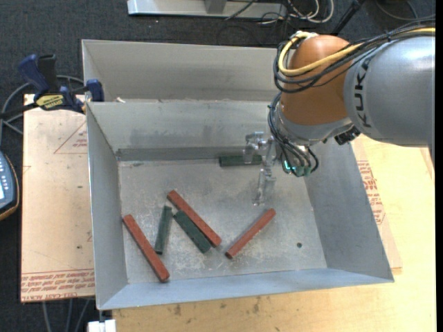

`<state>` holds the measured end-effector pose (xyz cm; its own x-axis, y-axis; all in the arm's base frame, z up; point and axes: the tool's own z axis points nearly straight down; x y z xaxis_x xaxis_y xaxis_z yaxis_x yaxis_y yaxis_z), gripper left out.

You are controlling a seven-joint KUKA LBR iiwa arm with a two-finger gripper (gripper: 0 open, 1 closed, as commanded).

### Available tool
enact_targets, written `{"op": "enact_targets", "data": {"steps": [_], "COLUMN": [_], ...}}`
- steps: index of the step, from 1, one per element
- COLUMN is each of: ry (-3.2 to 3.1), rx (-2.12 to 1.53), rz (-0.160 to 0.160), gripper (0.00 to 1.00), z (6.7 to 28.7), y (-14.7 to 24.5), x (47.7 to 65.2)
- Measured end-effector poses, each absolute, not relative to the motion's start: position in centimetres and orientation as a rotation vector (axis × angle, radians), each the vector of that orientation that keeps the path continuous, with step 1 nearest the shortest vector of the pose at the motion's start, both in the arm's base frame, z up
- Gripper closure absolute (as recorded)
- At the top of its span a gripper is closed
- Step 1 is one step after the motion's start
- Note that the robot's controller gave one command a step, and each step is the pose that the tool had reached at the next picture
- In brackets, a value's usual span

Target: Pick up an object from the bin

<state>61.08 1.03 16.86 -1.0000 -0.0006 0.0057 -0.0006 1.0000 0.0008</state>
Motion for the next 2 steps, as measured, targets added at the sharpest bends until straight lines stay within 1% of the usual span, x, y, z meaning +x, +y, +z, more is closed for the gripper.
{"op": "enact_targets", "data": {"steps": [1,2], "ry": [-3.127,-3.100], "rx": [0.221,0.503], "rz": [-0.001,-0.003], "gripper": [0.00,0.00], "z": [6.6,7.0], "y": [-2.7,-0.9], "x": [56.2,50.8]}}
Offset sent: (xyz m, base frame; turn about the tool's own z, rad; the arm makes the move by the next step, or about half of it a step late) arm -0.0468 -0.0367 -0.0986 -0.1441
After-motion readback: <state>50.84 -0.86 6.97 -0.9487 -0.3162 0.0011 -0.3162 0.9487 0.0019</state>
